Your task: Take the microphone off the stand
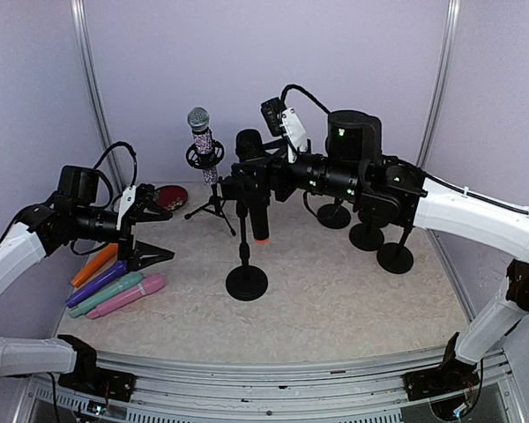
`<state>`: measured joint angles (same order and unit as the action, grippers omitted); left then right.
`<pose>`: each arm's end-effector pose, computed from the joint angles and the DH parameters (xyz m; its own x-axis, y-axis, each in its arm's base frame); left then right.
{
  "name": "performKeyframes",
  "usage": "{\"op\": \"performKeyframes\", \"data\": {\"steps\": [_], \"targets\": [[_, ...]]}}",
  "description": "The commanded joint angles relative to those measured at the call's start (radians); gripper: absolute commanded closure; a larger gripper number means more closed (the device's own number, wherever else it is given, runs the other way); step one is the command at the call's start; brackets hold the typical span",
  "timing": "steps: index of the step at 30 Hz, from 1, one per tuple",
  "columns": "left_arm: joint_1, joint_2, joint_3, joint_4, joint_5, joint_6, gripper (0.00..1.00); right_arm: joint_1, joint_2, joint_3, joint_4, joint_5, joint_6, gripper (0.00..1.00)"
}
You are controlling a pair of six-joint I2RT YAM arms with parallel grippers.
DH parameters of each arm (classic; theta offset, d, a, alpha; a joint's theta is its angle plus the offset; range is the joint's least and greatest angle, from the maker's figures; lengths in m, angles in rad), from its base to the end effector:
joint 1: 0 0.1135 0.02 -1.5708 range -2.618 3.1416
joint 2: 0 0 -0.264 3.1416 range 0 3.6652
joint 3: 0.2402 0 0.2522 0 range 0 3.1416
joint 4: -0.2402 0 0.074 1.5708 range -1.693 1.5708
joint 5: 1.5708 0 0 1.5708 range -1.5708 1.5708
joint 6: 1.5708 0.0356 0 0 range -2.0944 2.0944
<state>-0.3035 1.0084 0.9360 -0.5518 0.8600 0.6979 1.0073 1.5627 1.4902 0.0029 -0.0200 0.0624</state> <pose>0.1893 -0.0875 0.3221 0.0751 0.4158 -0.9063 0.9574 0.2240 0.1821 0.2002 0.3181 0.4120 -0.0904 -0.0264 -0.9956 -0.8519 0.5198 0.0636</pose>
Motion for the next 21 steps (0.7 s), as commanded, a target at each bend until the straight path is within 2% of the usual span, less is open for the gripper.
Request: {"op": "performKeyframes", "data": {"steps": [1, 4, 6, 8, 12, 16, 18, 21], "targets": [[-0.024, 0.128, 0.141, 0.142, 0.016, -0.094, 0.01, -0.001, 0.044, 0.052, -0.030, -0.041, -0.037, 0.40], [-0.031, 0.229, 0.257, 0.127, 0.032, -0.093, 0.01, -0.011, 0.043, 0.047, -0.027, -0.049, -0.044, 0.54], [-0.037, 0.307, 0.344, 0.096, 0.045, -0.078, 0.01, -0.020, 0.043, 0.043, -0.026, -0.060, -0.043, 0.55], [-0.050, 0.386, 0.445, 0.026, 0.067, -0.045, 0.01, -0.028, 0.042, 0.044, -0.025, -0.071, -0.046, 0.52], [-0.091, 0.520, 0.612, -0.093, 0.084, 0.044, 0.01, -0.048, 0.050, 0.046, -0.045, -0.115, -0.059, 0.36], [-0.131, 0.606, 0.714, -0.160, 0.078, 0.103, 0.01, -0.071, 0.048, 0.035, -0.056, -0.172, -0.064, 0.33], [-0.147, 0.643, 0.760, -0.192, 0.075, 0.125, 0.01, -0.078, 0.045, 0.025, -0.049, -0.201, -0.066, 0.35], [-0.166, 0.673, 0.795, -0.220, 0.065, 0.152, 0.01, -0.090, 0.045, 0.021, -0.042, -0.241, -0.070, 0.49]]}}
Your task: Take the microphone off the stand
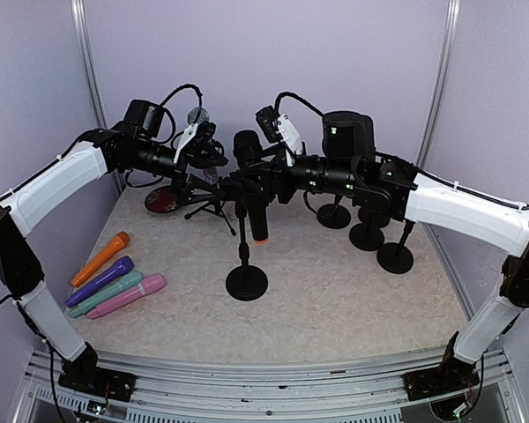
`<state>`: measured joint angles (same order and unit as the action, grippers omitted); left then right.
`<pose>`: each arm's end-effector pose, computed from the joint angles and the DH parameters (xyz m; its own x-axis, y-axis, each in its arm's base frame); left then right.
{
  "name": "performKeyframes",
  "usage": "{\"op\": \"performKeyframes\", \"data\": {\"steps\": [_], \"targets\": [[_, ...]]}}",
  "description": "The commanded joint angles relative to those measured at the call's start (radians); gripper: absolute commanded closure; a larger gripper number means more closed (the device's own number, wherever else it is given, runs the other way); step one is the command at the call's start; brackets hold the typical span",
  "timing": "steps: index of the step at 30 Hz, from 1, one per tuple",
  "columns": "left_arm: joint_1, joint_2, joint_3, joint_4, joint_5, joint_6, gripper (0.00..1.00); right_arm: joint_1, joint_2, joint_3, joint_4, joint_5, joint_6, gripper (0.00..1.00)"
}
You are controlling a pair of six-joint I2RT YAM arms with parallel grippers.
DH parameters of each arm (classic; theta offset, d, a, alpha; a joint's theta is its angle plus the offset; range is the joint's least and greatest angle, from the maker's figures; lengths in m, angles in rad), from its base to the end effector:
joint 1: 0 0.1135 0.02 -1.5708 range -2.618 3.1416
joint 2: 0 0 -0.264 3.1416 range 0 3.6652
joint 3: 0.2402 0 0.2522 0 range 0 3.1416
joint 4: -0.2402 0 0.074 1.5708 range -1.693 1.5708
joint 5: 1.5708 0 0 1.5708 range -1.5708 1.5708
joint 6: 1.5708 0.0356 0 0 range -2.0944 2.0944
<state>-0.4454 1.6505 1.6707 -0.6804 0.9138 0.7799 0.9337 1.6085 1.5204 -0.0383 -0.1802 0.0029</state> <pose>0.3130 -0.1807 0.3829 0.1885 0.3859 -0.9031 0.9776 0.0145 0.2102 0.2253 0.3152 0.4018 -0.0776 -0.1000 -0.9920 -0.8963 0.4426 0.0255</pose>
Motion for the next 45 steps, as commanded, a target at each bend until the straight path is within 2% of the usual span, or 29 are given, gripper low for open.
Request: {"op": "performKeyframes", "data": {"steps": [1, 2, 5, 9, 16, 24, 39, 45], "targets": [[-0.027, 0.040, 0.075, -0.098, 0.011, 0.077, 0.01, -0.020, 0.001, -0.009, 0.002, -0.096, -0.012, 0.56], [-0.031, 0.051, 0.090, -0.111, 0.010, 0.086, 0.01, -0.024, 0.001, -0.009, 0.007, -0.111, -0.012, 0.65], [-0.036, 0.089, 0.138, -0.197, 0.015, 0.133, 0.04, -0.036, 0.004, 0.000, 0.010, -0.153, -0.019, 0.83], [-0.051, 0.119, 0.188, -0.286, 0.007, 0.211, 0.08, -0.060, 0.013, 0.020, 0.002, -0.220, -0.027, 0.94], [-0.066, 0.146, 0.248, -0.370, -0.016, 0.266, 0.17, -0.087, 0.021, 0.060, -0.014, -0.315, -0.060, 0.97], [-0.078, 0.152, 0.281, -0.372, -0.018, 0.265, 0.27, -0.096, 0.062, 0.128, -0.061, -0.358, -0.092, 1.00], [-0.083, 0.206, 0.330, -0.352, -0.137, 0.269, 0.76, -0.119, 0.061, 0.212, -0.076, -0.366, -0.127, 1.00], [-0.096, 0.226, 0.357, -0.296, -0.201, 0.256, 0.81, -0.121, 0.041, 0.318, -0.105, -0.327, -0.166, 1.00]]}}
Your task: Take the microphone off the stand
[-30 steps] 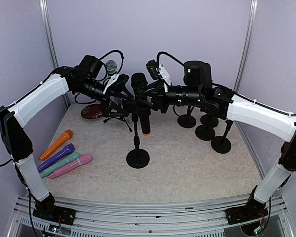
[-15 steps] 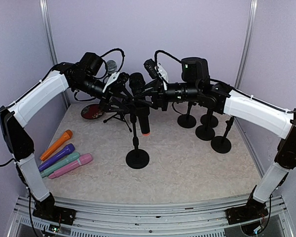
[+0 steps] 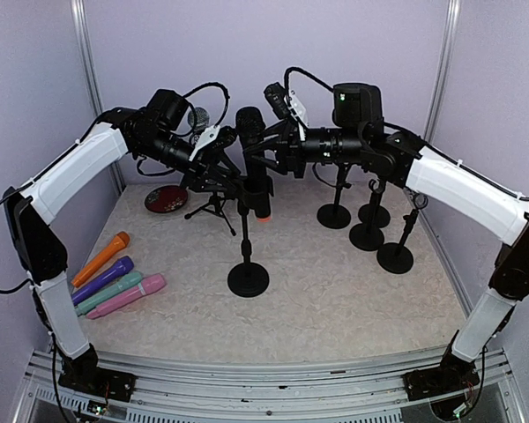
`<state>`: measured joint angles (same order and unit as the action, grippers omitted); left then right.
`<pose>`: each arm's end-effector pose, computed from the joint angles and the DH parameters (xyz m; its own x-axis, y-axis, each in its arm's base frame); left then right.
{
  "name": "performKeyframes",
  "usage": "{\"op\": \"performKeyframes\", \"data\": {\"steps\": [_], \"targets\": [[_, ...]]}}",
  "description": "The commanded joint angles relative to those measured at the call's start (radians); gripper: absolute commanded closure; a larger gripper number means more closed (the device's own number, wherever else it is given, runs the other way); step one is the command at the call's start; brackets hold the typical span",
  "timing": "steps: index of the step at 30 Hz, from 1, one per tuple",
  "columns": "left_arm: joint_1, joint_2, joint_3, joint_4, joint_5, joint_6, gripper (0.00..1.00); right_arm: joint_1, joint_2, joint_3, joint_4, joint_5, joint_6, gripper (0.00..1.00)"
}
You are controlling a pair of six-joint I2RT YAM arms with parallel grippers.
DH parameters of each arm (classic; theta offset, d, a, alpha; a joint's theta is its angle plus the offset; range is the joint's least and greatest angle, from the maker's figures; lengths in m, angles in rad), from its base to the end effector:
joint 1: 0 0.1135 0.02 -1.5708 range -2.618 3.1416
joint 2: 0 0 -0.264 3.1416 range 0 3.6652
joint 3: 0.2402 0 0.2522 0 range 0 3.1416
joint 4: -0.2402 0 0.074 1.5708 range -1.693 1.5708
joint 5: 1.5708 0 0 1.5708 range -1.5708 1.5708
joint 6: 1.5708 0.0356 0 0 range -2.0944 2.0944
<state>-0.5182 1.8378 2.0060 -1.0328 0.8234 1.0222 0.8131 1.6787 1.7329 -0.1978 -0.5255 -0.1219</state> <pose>0.3214 -0.2133 0.3936 0.2954 0.4992 -0.8146 0.9552 -0.1366 0.2627 0.2575 0.2981 0.4341 0.0203 -0.1316 -0.9911 -0.9744 0.2195 -0.0491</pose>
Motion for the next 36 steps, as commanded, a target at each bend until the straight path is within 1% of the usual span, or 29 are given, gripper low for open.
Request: {"op": "performKeyframes", "data": {"steps": [1, 5, 8, 11, 13, 14, 17, 19, 20, 21, 22, 23, 25, 30, 34, 36], "targets": [[-0.024, 0.040, 0.022, 0.073, -0.119, 0.009, 0.83, -0.001, -0.038, 0.115, 0.063, 0.026, -0.042, 1.00], [-0.030, 0.044, 0.023, 0.119, -0.140, -0.006, 0.83, -0.001, -0.088, 0.113, 0.128, 0.061, -0.030, 1.00], [-0.033, 0.046, 0.024, 0.132, -0.147, -0.012, 0.81, 0.000, -0.120, 0.088, 0.163, 0.084, -0.013, 1.00], [-0.035, 0.047, 0.024, 0.140, -0.156, -0.020, 0.75, -0.001, -0.136, 0.072, 0.169, 0.103, 0.011, 1.00], [-0.035, 0.045, 0.022, 0.150, -0.162, -0.027, 0.73, -0.002, -0.159, 0.039, 0.194, 0.105, 0.034, 1.00], [-0.036, 0.043, 0.022, 0.156, -0.165, -0.034, 0.70, -0.002, -0.172, 0.022, 0.212, 0.104, 0.047, 1.00], [-0.036, 0.036, 0.019, 0.166, -0.171, -0.047, 0.48, -0.002, -0.197, -0.025, 0.266, 0.092, 0.095, 1.00], [-0.036, 0.028, 0.013, 0.180, -0.177, -0.069, 0.39, -0.002, -0.205, -0.050, 0.295, 0.077, 0.134, 1.00], [-0.036, 0.022, 0.008, 0.192, -0.180, -0.077, 0.30, -0.002, -0.208, -0.068, 0.310, 0.068, 0.155, 1.00], [-0.036, 0.012, -0.001, 0.199, -0.185, -0.083, 0.14, -0.001, -0.210, -0.084, 0.331, 0.059, 0.177, 1.00], [-0.036, 0.001, -0.012, 0.220, -0.189, -0.091, 0.03, -0.002, -0.211, -0.100, 0.350, 0.051, 0.198, 1.00], [-0.037, -0.011, -0.025, 0.228, -0.191, -0.094, 0.01, -0.001, -0.210, -0.116, 0.365, 0.044, 0.218, 1.00], [-0.036, -0.038, -0.041, 0.228, -0.191, -0.091, 0.01, 0.000, -0.208, -0.145, 0.405, 0.027, 0.260, 1.00], [-0.033, -0.136, -0.084, 0.168, -0.162, -0.072, 0.01, 0.004, -0.194, -0.209, 0.483, 0.031, 0.307, 1.00], [-0.032, -0.263, -0.203, 0.177, -0.124, -0.093, 0.01, 0.037, -0.164, -0.233, 0.527, 0.062, 0.298, 1.00], [-0.030, -0.320, -0.276, 0.215, -0.111, -0.155, 0.01, 0.055, -0.140, -0.236, 0.555, 0.075, 0.300, 1.00]]}}
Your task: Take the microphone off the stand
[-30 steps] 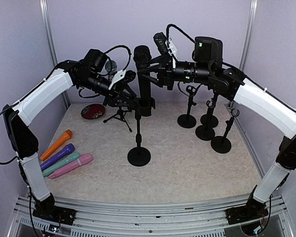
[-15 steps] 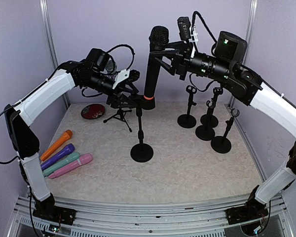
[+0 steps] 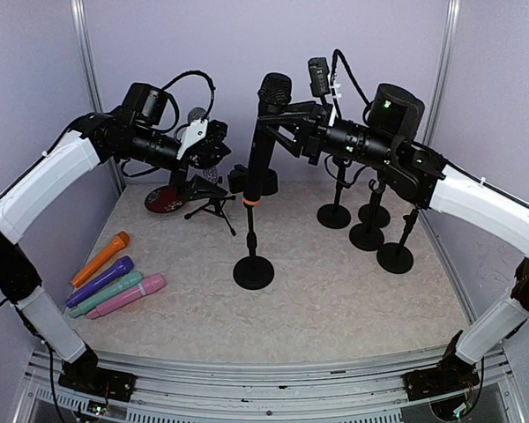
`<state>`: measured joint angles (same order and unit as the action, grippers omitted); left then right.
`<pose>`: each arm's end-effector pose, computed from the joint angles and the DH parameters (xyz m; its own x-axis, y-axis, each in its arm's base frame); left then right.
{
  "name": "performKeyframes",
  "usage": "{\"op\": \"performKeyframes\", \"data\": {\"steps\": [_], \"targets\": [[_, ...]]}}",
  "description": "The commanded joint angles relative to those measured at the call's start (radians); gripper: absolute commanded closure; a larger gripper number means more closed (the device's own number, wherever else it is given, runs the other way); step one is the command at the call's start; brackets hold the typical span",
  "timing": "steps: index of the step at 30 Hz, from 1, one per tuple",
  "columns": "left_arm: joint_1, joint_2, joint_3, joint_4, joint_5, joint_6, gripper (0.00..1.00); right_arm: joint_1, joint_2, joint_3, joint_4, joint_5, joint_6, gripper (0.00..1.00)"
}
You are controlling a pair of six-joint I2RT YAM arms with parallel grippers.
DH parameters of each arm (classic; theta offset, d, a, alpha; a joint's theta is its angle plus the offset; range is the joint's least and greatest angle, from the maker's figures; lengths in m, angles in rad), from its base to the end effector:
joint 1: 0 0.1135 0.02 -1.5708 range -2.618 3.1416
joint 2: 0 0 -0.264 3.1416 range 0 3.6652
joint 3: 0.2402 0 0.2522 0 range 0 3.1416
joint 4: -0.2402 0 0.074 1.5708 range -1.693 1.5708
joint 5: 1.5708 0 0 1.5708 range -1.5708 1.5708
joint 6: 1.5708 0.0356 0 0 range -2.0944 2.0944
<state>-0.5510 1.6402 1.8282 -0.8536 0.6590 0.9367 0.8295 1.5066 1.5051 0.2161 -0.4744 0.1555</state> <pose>0.2852 -0.2008 0.4185 0.3523 0.5311 -0.7706 0.9122 -0.0108 0.4096 0.2253 0.2701 0.4591 -0.0062 0.1972 -0.9803 -0.9682 0.2439 0.0552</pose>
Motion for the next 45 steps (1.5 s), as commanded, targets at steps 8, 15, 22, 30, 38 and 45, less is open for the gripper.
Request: {"op": "performKeyframes", "data": {"steps": [8, 15, 22, 30, 38, 45], "targets": [[0.007, -0.208, -0.207, 0.185, 0.116, -0.335, 0.11, 0.124, 0.166, 0.045, 0.263, 0.057, 0.036, 1.00], [0.021, -0.217, -0.217, 0.173, 0.144, -0.395, 0.24, 0.185, 0.246, 0.067, 0.358, 0.081, 0.052, 1.00], [0.075, -0.239, -0.272, 0.194, 0.143, -0.435, 0.67, 0.214, 0.280, 0.109, 0.324, 0.125, 0.006, 1.00], [0.118, -0.267, -0.331, 0.200, 0.108, -0.429, 0.80, 0.214, 0.240, 0.092, 0.239, 0.132, -0.065, 0.33], [0.149, -0.309, -0.494, 0.185, -0.057, -0.330, 0.87, 0.184, 0.114, 0.026, 0.129, 0.232, -0.120, 0.01], [0.141, -0.318, -0.724, 0.178, -0.273, -0.201, 0.88, 0.094, -0.023, -0.087, 0.044, 0.292, -0.084, 0.03]]}}
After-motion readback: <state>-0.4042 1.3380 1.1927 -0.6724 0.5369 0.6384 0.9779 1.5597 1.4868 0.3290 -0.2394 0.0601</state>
